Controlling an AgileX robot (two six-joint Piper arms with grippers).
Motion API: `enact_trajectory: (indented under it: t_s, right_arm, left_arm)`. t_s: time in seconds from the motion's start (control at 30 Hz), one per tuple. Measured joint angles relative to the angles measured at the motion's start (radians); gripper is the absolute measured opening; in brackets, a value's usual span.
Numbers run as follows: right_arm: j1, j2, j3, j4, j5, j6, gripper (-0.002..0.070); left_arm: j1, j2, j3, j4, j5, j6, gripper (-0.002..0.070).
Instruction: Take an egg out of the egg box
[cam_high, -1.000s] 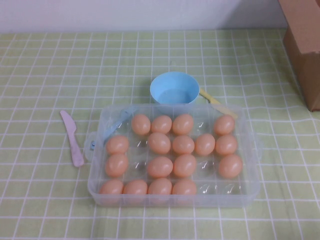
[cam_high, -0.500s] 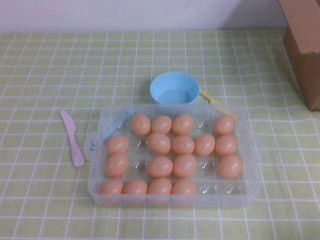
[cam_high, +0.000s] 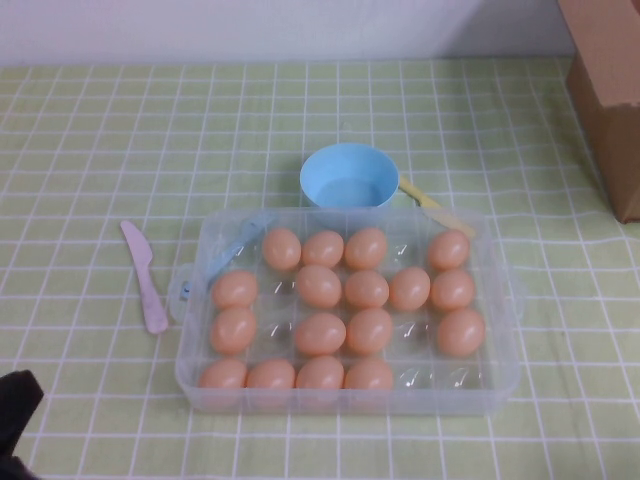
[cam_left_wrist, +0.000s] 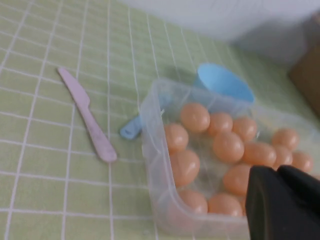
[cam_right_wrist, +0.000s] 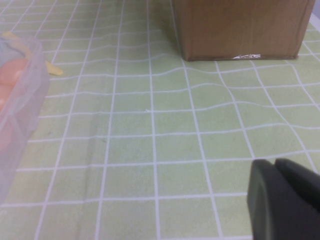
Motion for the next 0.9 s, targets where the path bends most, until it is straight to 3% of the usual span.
enact_trajectory:
  t_s: [0.13,0.37,0.47,0.63,0.73,0.9]
  right_arm:
    - [0.000,0.000,0.000,0.000,0.000,0.000,-0.0017]
    - [0.000,0.000,0.000,0.000,0.000,0.000,-0.0017]
    - [0.000,0.000,0.000,0.000,0.000,0.000,-0.0017]
    - [0.000,0.000,0.000,0.000,0.000,0.000,-0.0017]
    - [0.000,0.000,0.000,0.000,0.000,0.000,-0.0017]
    - [0.000,0.000,0.000,0.000,0.000,0.000,-0.0017]
  left_arm:
    - [0.000,0.263,-0.238,0.069,0.233,0.160,-0.0004]
    - [-0.012,0.689,-0.549,0.088,0.458,0.369,-0.0004]
    - [-0.076,0.859,-0.629,0.112,0.480,0.410,-0.0005]
    - [-0.280,1.110,-0.756,0.257,0.491,0.389,-0.0005]
    - [-0.363,1.229,-0.832,0.325,0.491,0.349,-0.0004]
    - [-0.388,1.357,-0.936,0.348,0.443,0.316,-0.0005]
